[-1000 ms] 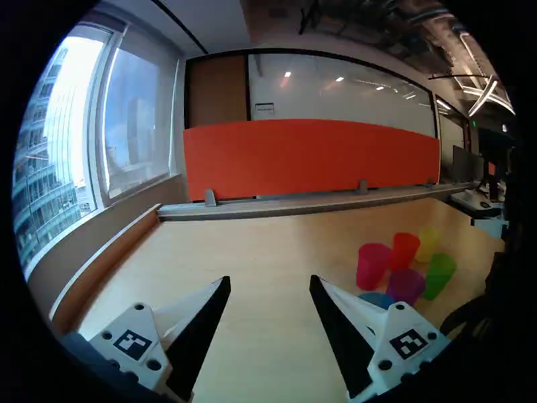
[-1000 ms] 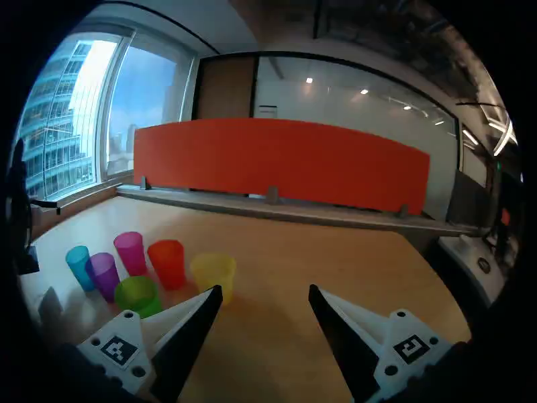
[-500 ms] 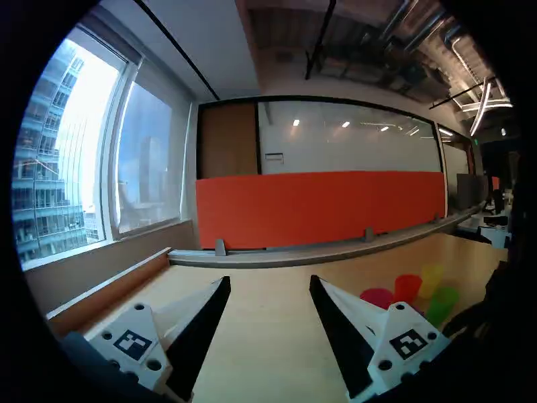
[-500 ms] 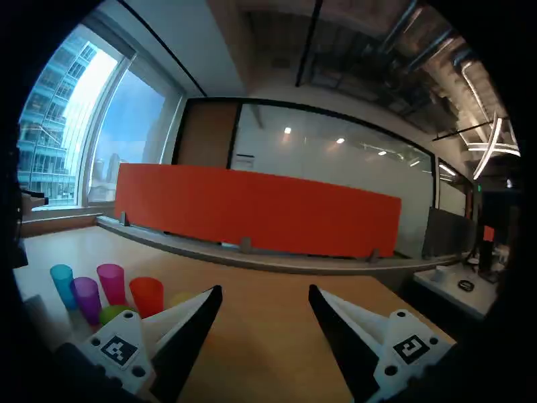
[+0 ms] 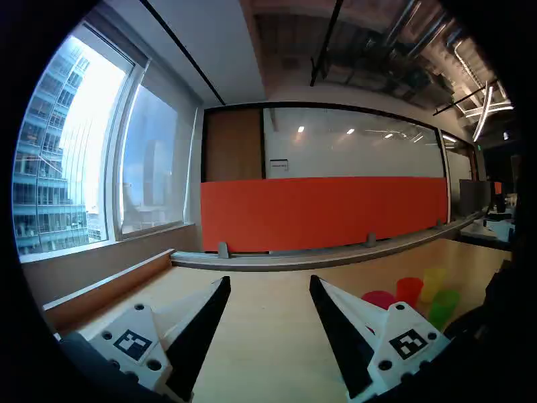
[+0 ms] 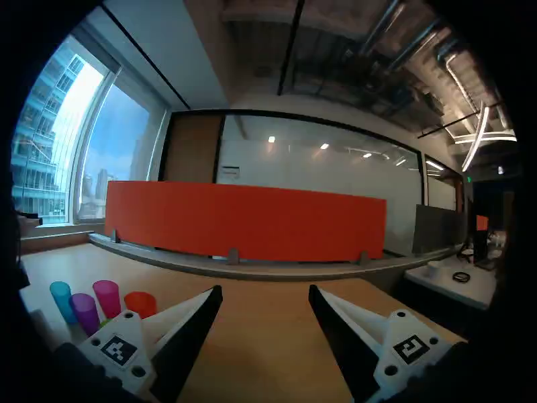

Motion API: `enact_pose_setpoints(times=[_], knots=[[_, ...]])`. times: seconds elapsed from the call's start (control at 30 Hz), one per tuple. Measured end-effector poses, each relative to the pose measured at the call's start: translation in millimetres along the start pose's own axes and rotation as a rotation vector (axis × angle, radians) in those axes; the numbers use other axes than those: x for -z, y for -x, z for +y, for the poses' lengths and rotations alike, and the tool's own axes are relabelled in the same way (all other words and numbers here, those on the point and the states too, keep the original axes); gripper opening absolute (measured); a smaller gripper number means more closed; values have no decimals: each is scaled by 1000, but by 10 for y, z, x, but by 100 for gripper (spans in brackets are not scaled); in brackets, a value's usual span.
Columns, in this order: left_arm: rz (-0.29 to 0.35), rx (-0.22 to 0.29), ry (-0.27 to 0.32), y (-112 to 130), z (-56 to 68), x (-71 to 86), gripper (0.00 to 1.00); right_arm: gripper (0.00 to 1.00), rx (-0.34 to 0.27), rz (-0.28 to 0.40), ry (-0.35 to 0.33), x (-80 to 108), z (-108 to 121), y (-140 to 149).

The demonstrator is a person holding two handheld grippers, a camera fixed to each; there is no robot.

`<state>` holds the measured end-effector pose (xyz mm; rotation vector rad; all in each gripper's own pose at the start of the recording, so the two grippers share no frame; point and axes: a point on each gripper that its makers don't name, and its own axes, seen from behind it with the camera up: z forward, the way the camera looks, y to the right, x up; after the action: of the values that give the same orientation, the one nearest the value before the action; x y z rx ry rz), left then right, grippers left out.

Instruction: Pour water

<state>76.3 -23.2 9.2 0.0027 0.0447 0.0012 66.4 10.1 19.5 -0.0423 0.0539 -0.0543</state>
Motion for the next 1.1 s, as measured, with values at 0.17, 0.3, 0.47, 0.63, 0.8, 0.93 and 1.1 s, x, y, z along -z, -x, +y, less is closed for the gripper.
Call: enact_pose_setpoints(times=[0.17,0.3,0.47,0.63,0.8,0.93,1.1], knots=[[-5,5,2,89,11,6,87,100,-13,-5,20,25,56,7],[-12,5,-6,174,7,17,87,100,-27,-12,25,68,74,46],[-10,6,-9,235,25,40,87,100,-42,-13,38,117,117,64],[2,10,-16,230,38,60,87,100,-51,-24,43,133,164,70],[7,18,-19,272,35,73,87,100,-56,-29,59,133,240,38],[3,23,-25,330,21,85,87,100,-50,-30,64,144,266,29],[-2,35,-27,405,37,95,87,100,-38,-44,66,159,266,52]])
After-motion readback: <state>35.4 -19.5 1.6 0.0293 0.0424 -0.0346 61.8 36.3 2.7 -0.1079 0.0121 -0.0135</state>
